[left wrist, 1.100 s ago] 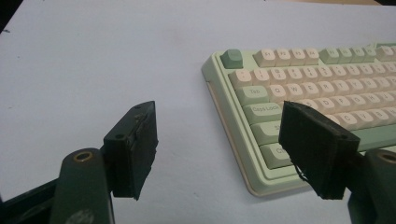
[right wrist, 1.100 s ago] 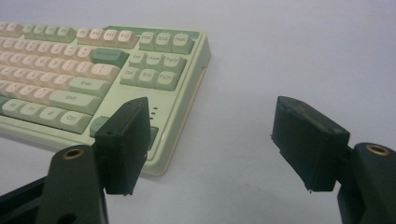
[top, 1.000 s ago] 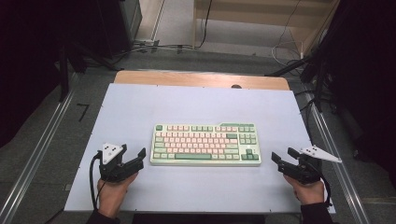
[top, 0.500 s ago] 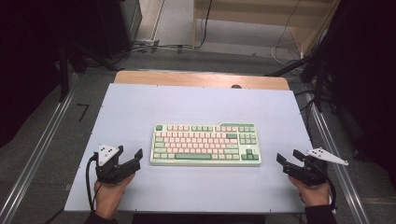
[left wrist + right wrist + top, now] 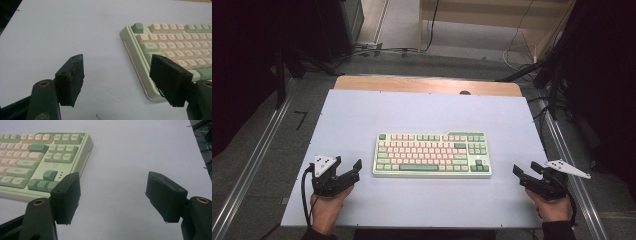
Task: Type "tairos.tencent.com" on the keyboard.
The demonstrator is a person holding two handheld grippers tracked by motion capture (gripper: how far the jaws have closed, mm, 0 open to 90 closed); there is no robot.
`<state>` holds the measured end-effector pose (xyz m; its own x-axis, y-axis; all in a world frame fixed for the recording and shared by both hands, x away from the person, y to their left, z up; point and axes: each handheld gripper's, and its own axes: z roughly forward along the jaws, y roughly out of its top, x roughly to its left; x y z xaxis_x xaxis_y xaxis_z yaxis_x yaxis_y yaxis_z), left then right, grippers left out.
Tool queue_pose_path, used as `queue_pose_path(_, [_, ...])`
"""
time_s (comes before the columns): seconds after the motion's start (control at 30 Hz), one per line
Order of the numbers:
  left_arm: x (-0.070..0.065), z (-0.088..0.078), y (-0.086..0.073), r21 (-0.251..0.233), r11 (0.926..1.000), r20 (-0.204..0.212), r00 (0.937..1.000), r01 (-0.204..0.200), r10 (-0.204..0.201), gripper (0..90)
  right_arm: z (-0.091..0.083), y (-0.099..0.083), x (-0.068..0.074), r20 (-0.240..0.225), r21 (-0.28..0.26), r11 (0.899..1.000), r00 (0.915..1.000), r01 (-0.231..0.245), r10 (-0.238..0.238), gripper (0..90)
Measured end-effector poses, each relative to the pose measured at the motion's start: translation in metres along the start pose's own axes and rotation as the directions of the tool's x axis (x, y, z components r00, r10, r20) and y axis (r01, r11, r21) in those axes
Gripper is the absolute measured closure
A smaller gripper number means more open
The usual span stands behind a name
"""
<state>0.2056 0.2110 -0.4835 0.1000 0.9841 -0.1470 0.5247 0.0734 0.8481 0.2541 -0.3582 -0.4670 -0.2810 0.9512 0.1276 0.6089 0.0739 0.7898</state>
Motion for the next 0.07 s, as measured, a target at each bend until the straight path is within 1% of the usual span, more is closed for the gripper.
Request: queue_pose_path(0.07, [0.0012, 0.0019, -0.0001, -0.006, 1.0000, -0.009, 0.9999, -0.004, 0.004, 27.2, 0.0005, 0.0003, -0.0007, 0.001, 0.001, 1.000, 1.0000, -0.004, 0.004, 22.9])
